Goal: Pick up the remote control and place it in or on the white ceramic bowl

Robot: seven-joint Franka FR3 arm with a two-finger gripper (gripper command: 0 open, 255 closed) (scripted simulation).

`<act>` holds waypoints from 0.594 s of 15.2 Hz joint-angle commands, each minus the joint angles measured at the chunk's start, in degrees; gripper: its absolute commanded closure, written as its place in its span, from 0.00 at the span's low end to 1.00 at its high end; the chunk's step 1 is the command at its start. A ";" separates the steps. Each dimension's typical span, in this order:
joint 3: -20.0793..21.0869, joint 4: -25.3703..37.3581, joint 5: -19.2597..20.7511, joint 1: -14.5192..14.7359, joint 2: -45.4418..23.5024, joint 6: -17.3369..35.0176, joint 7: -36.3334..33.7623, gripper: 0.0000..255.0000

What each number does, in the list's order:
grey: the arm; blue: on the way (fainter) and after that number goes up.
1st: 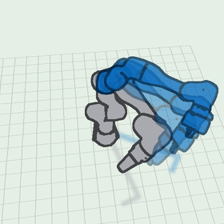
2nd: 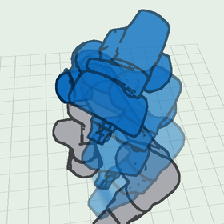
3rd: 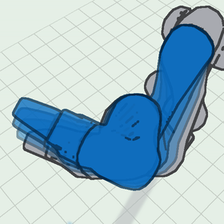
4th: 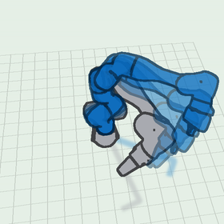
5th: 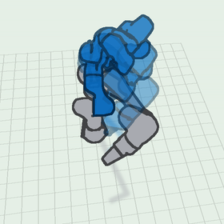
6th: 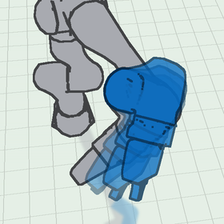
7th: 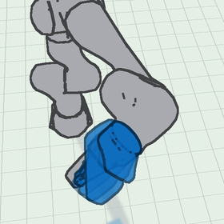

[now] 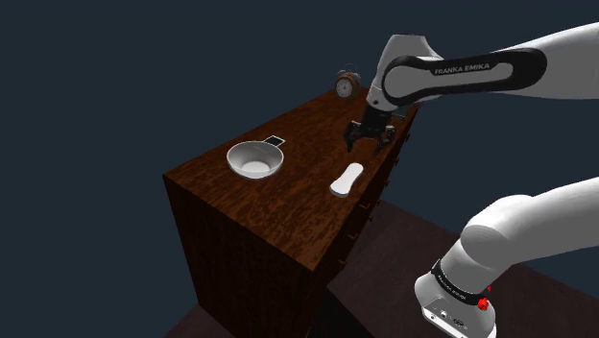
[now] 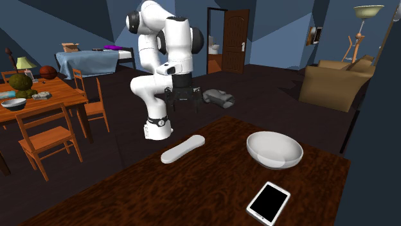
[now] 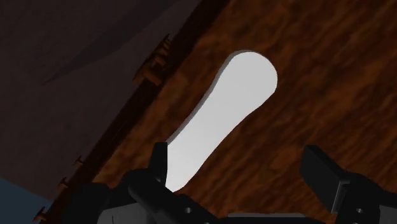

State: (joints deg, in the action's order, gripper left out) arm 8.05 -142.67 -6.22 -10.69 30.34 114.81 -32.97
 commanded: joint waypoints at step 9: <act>5.36 -2.86 0.29 -7.68 -14.34 15.68 -28.21 0.00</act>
State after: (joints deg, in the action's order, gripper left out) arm 13.17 -145.13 -5.94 -18.18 16.50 129.58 -59.96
